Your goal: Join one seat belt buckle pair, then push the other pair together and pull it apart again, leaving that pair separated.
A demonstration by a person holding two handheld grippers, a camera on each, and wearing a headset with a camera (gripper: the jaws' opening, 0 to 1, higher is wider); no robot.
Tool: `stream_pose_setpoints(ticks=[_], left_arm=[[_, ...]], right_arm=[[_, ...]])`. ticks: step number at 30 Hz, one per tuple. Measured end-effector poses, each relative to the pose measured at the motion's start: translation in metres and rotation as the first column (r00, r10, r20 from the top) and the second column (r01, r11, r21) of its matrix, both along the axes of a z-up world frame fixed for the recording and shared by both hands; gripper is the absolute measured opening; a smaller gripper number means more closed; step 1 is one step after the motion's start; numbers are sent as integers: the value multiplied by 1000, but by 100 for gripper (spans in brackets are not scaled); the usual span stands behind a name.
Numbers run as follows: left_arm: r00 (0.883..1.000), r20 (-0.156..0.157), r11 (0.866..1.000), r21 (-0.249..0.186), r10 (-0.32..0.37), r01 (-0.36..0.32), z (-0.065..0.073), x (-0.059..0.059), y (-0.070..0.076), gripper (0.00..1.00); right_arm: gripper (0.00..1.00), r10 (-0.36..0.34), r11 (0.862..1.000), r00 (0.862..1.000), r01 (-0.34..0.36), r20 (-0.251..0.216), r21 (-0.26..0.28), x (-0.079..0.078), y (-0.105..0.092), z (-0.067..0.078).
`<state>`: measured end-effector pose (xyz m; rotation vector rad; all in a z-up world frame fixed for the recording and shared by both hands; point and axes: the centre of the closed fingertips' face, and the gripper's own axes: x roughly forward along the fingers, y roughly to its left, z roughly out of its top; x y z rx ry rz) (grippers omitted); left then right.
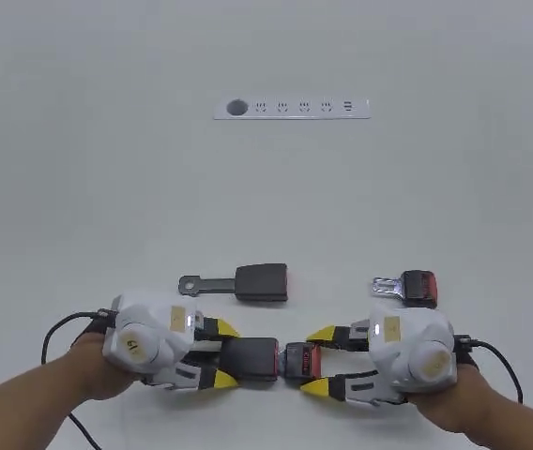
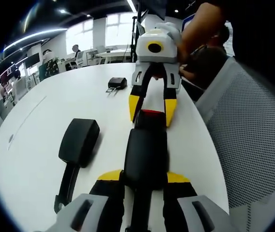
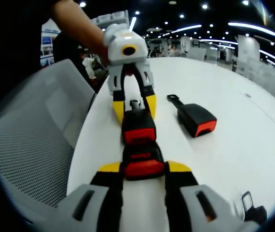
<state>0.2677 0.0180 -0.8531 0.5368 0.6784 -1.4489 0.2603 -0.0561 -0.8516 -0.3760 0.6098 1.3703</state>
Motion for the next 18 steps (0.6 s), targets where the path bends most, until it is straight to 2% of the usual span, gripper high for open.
stream_pose_setpoints(ticks=[7, 9, 10, 11, 12, 16, 18], left_arm=[[1000, -5, 1000, -10, 7, -8, 1, 0, 0, 31], [1000, -3, 1000, -11, 6, -6, 1, 0, 1, 31], [1000, 16, 1000, 3, -21, 21, 0, -1, 1, 31], [1000, 13, 1000, 6, -24, 24, 1, -1, 1, 31], [1000, -5, 1000, -1, -9, 9, 1, -1, 1, 31], [1000, 8, 1000, -4, -7, 7, 1, -1, 1, 30], [1000, -2, 1000, -9, 6, -6, 1, -1, 1, 31]], right_arm=[[32, -28, 999, 999, 29, -21, 20, 0, 0, 1], [32, -25, 1000, 1000, 25, -12, 17, 0, 0, 1], [32, -27, 999, 1000, 27, -14, 18, 0, 1, 1], [32, -27, 999, 1000, 27, -14, 19, 0, 1, 0], [32, -26, 999, 1000, 26, -11, 19, 1, 0, 0], [31, -11, 1000, 1000, 11, 18, 2, -1, 1, 1], [31, -13, 1000, 1000, 13, 20, 4, 0, 1, 0]])
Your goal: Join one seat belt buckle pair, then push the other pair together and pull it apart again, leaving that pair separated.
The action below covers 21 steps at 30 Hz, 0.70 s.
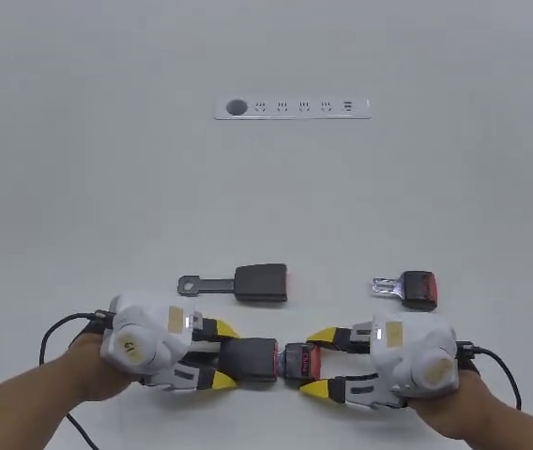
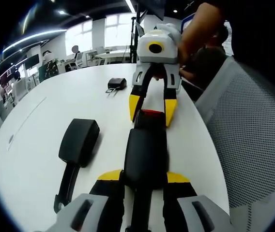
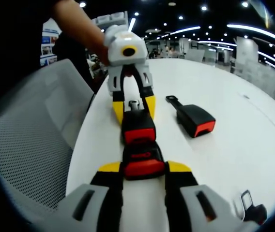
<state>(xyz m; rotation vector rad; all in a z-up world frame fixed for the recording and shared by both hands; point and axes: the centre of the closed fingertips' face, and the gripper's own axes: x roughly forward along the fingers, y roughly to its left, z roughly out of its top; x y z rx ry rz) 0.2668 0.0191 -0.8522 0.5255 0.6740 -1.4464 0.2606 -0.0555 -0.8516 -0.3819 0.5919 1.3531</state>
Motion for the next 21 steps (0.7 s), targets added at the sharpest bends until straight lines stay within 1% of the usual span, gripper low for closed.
stream_pose_setpoints(ticks=[1, 4, 5, 7, 8, 9, 14, 15, 16, 20, 21], left_arm=[[1000, 7, 1000, 2, -5, 5, 0, 0, 0, 31], [1000, 8, 1000, 3, -7, 7, -1, 0, 0, 31], [1000, 5, 1000, 2, -4, 4, -1, 0, 1, 31], [1000, 9, 1000, 2, -5, 5, -2, 0, 1, 31], [1000, 6, 1000, 1, -1, 1, -2, 0, 1, 31], [1000, 11, 1000, 2, -3, 3, -2, 0, 1, 31], [1000, 17, 1000, 17, -8, 8, -3, 1, 1, 31], [1000, 25, 1000, 24, -14, 14, -3, 0, 1, 31], [1000, 24, 1000, 24, -12, 12, -3, 1, 1, 31], [999, 38, 999, 44, -18, 16, -2, 0, -1, 32], [999, 41, 999, 51, -20, 18, -1, 0, -2, 32]], right_arm=[[31, 1, 1000, 1000, -1, 4, -1, 0, 0, 0], [31, -3, 1000, 1000, 3, 2, 2, 0, 0, 0], [31, -12, 1000, 1000, 12, -9, 8, 0, 0, 0], [31, -13, 1000, 1000, 13, -4, 11, 0, 0, 0], [32, -18, 1000, 1000, 18, -11, 15, 0, 0, 0], [32, -15, 1000, 1000, 15, -4, 13, 0, 0, 0], [32, -21, 1000, 1000, 21, -12, 17, 0, 0, 1], [32, -11, 1000, 1000, 11, 2, 9, 0, 1, 0], [32, -10, 1000, 1000, 10, 2, 8, 0, 1, 1], [33, -5, 1000, 1000, 5, 6, -5, 0, 1, 0], [33, 1, 1000, 1000, -1, 18, -14, -1, 2, 1]])
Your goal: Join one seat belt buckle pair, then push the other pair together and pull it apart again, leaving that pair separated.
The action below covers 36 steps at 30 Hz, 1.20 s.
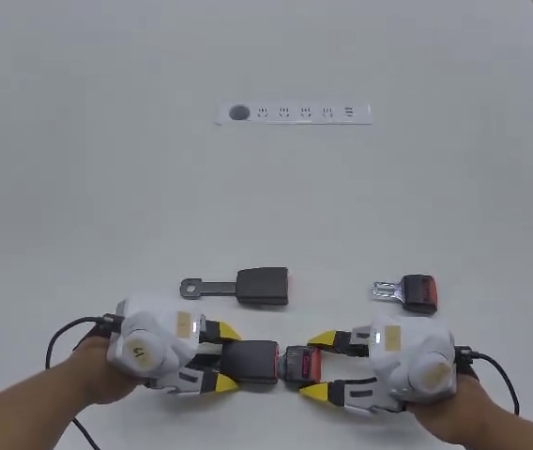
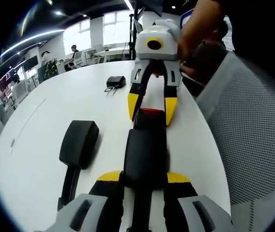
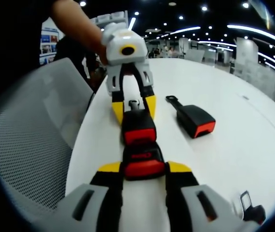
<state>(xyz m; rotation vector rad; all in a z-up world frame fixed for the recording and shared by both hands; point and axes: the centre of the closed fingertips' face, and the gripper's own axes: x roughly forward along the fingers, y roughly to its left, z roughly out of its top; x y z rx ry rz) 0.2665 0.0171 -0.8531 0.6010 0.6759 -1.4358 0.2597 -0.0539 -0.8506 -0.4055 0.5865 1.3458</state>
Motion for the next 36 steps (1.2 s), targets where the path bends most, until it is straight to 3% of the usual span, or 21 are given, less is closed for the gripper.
stream_pose_setpoints(ticks=[4, 8, 9, 10, 13, 15, 17, 20, 22, 24, 27, 36], left_arm=[[1000, 1, 1000, 24, -5, 5, 1, 0, -1, 33], [1000, -2, 998, 58, -2, 2, 1, 0, -2, 33], [1000, 3, 997, 71, -5, 5, 1, 0, -2, 33], [1000, 5, 997, 78, 0, 0, 2, 0, -2, 34], [1000, 5, 997, 75, 28, -28, 9, 1, -2, 42], [996, 7, 995, 54, 86, -86, 16, 7, -2, 52], [993, 36, 993, 47, 111, -112, 22, 15, 1, 65], [988, 40, 988, 28, 151, -152, 32, 23, 5, 68], [985, 66, 987, 17, 157, -158, 40, 31, 8, 72], [985, 72, 987, 13, 158, -160, 47, 37, 10, 77], [984, 94, 987, 17, 154, -157, 55, 48, 15, 77], [976, 141, 986, 5, 165, -168, 73, 85, 20, 79]], right_arm=[[34, 15, 999, 1000, -14, 6, -28, 0, 1, 1], [36, 3, 999, 1000, -4, -18, -38, 1, 1, 1], [40, -26, 998, 999, 24, -47, -52, 0, 0, 0], [46, -35, 998, 998, 33, -48, -58, 2, 0, 2], [67, -76, 997, 997, 76, -18, -12, 9, 0, 13], [73, -103, 995, 995, 103, -14, -5, 14, -3, 17], [76, -110, 994, 994, 110, -5, 2, 15, -5, 21], [78, -121, 993, 993, 121, 2, 4, 18, -11, 27], [78, -132, 991, 991, 132, 14, 18, 23, -17, 34], [79, -136, 991, 990, 136, 35, 6, 28, -26, 38], [79, -130, 991, 990, 131, 60, -8, 36, -39, 43], [80, -184, 983, 981, 185, 59, -18, 74, -93, 59]])
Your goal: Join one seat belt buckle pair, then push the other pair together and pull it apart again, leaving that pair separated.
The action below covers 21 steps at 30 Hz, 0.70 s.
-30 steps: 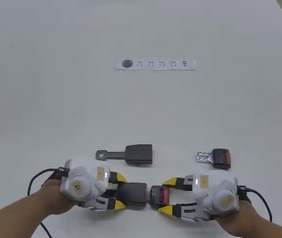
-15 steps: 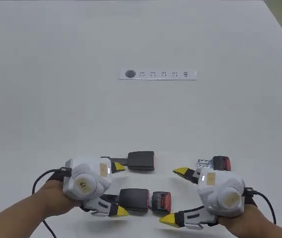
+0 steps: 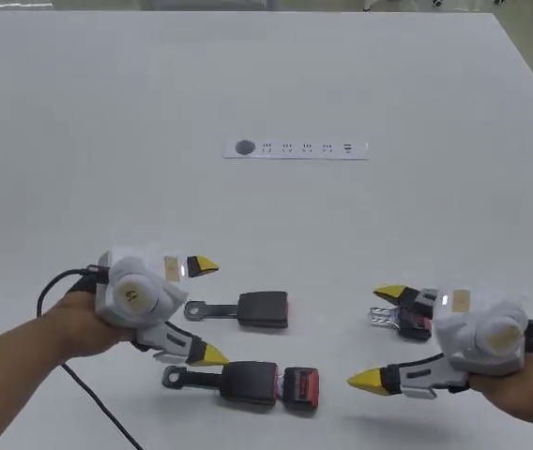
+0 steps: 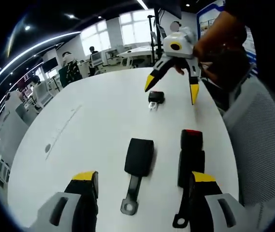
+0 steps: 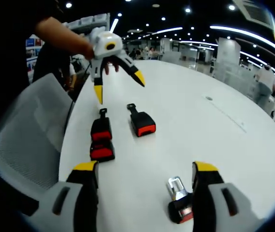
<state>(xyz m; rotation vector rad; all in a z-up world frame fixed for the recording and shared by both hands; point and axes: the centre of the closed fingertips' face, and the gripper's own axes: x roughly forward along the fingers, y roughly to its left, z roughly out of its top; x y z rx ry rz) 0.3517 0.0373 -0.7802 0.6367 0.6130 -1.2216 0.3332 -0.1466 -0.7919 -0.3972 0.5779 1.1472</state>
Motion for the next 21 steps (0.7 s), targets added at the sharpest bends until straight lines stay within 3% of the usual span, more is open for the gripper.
stream_pose_setpoints(ticks=[4, 8, 14, 21], left_arm=[[1000, 9, 1000, 1, -3, 3, 1, 13, -3, 78], [1000, 4, 1000, 4, -10, 10, -3, 22, -8, 78], [999, -38, 1000, 6, -21, 22, -18, 27, -21, 77], [996, -87, 999, 6, -34, 34, -38, 29, -30, 75]], right_arm=[[79, -16, 1000, 1000, 16, 2, -25, 15, -21, 0], [79, -46, 999, 998, 46, -39, -20, 27, -39, -3], [77, -49, 998, 995, 46, -88, -36, 34, -55, -16], [72, -14, 998, 991, 5, -136, -62, 31, -64, -35]])
